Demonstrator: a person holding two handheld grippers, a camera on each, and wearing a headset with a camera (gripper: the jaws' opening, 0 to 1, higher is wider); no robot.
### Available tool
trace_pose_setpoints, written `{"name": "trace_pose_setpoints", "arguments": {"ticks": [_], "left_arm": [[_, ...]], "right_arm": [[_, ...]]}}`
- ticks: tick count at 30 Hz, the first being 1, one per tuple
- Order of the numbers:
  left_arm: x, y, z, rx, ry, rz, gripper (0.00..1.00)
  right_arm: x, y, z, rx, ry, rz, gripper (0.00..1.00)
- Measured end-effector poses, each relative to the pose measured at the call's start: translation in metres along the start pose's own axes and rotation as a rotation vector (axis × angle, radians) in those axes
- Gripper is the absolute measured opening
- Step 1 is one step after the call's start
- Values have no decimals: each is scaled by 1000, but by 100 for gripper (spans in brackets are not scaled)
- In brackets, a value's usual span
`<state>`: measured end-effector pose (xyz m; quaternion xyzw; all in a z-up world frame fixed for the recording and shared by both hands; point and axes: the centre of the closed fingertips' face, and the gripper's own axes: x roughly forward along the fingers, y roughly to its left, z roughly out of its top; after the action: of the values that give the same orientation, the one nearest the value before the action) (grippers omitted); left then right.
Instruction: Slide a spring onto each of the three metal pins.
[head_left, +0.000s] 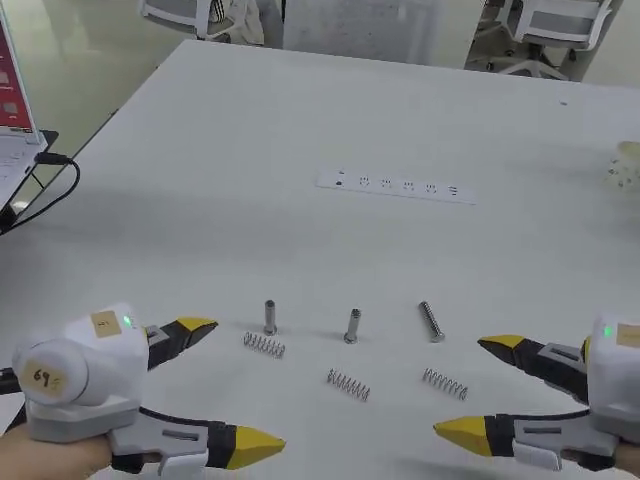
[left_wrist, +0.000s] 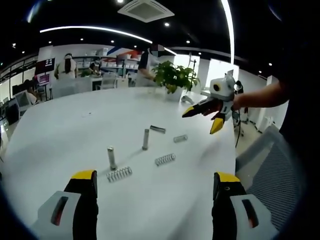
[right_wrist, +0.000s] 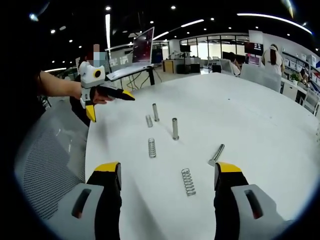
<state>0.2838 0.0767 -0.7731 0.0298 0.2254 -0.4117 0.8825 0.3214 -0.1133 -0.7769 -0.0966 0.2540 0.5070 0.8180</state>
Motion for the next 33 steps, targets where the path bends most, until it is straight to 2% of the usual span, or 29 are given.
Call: {"name": "trace_pose_setpoints", "arguments": {"ticks": [6, 14, 17, 19, 21, 25, 28, 33], "left_arm": [[0, 1, 1, -4, -5, 0, 93], [-2, -1, -1, -7, -1, 1, 93], [-2, -1, -2, -9, 3, 1, 93], [-2, -1, -3, -10, 3, 1, 93], [-2, -1, -3, -12, 2, 3, 93], [-3, -1, -3, -11, 2, 3, 93], [-3, -1, -3, -11, 1, 4, 93], [-4, 0, -4, -11, 2, 5, 93]], "right_arm": [[7, -16, 11, -1, 8, -17, 73], [17, -44, 21, 11, 18, -58, 63], [22, -54, 20, 0, 55, -73, 57], [25, -59, 19, -3, 72, -82, 56], [30, -60, 20, 10, 83, -84, 55], [39, -64, 21, 47, 106, -81, 47], [44, -71, 21, 75, 128, -102, 40], [55, -79, 17, 175, 166, -119, 35]]}}
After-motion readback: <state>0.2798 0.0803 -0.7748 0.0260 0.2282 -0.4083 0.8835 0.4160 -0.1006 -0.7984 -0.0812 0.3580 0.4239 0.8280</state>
